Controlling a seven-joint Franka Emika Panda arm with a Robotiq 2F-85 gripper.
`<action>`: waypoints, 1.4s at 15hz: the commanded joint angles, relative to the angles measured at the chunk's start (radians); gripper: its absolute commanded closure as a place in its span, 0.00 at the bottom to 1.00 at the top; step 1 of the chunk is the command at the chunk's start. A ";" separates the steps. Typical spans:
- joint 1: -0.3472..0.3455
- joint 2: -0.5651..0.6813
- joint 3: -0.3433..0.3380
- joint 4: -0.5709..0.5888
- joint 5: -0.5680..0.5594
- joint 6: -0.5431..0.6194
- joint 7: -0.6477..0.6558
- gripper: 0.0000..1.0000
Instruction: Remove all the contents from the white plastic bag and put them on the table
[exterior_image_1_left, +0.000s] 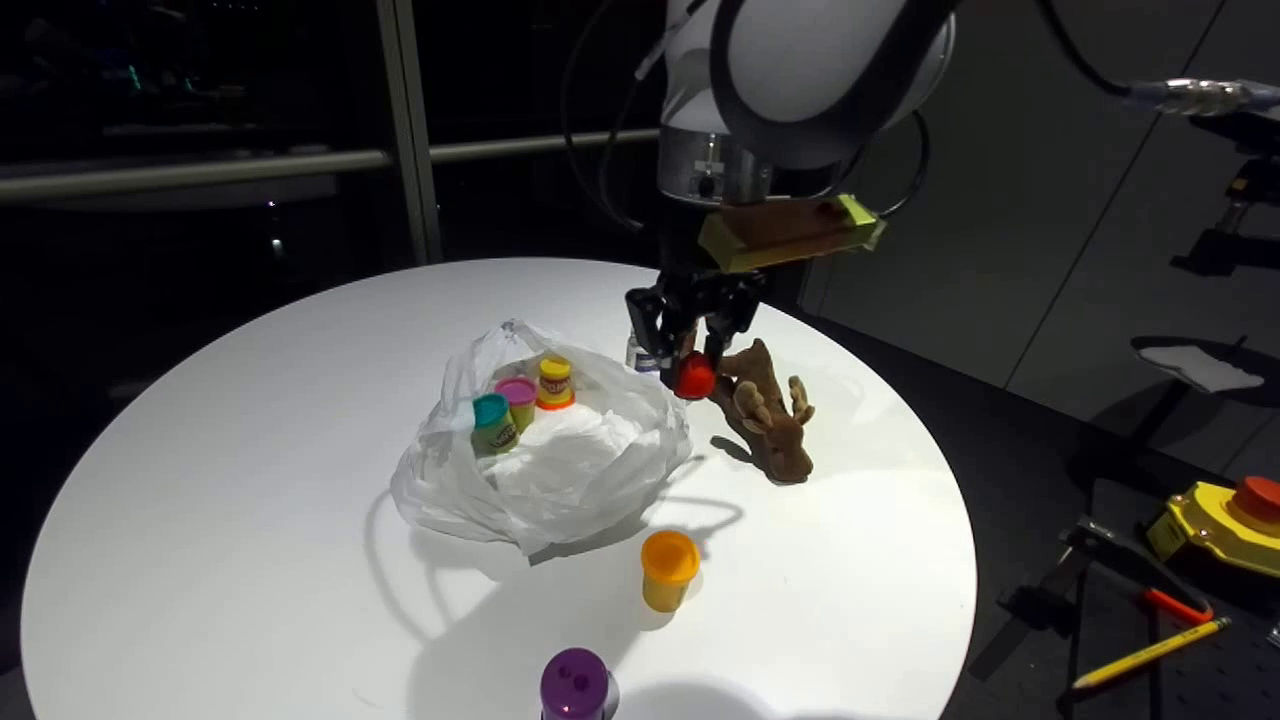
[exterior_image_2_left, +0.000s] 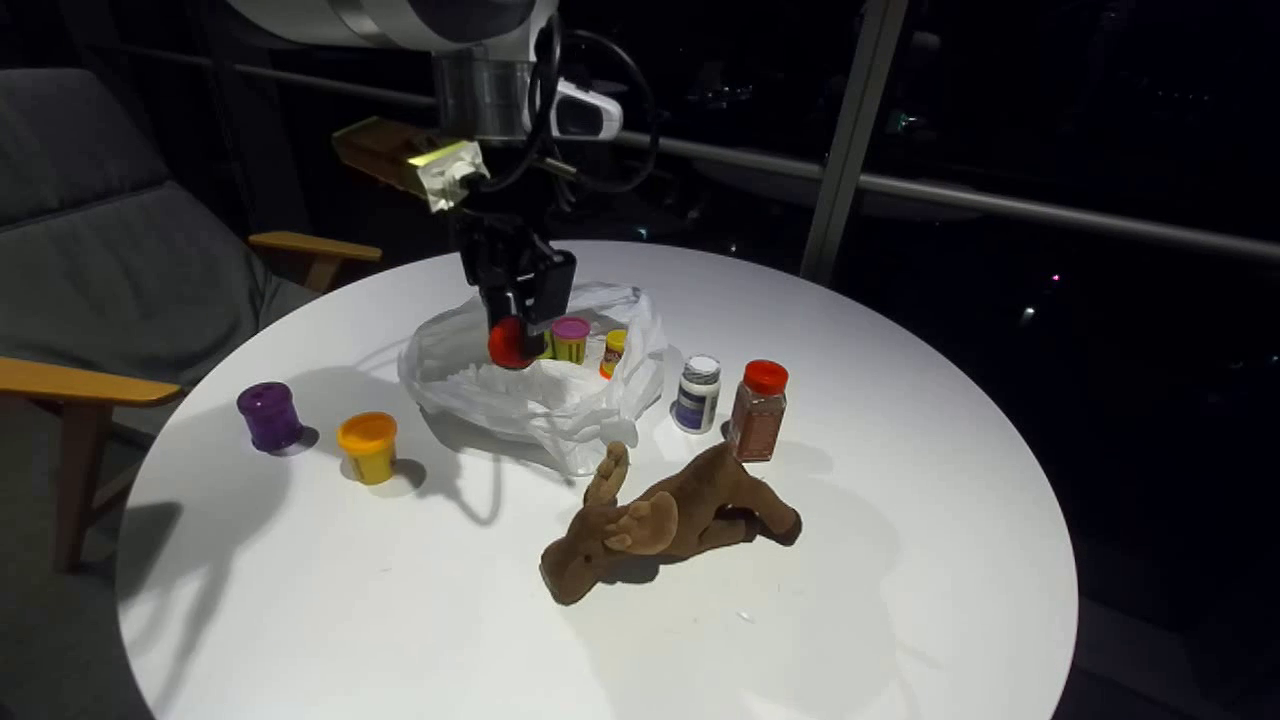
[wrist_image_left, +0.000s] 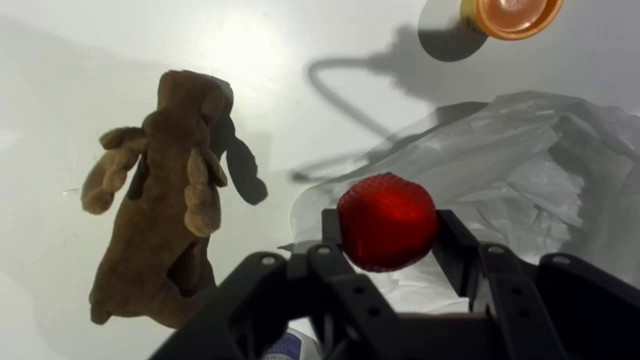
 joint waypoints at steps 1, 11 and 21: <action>-0.033 -0.029 0.025 -0.115 0.006 0.088 -0.020 0.76; -0.048 0.098 -0.044 -0.095 -0.077 0.056 -0.019 0.26; -0.069 0.033 0.023 0.015 -0.036 -0.051 -0.062 0.00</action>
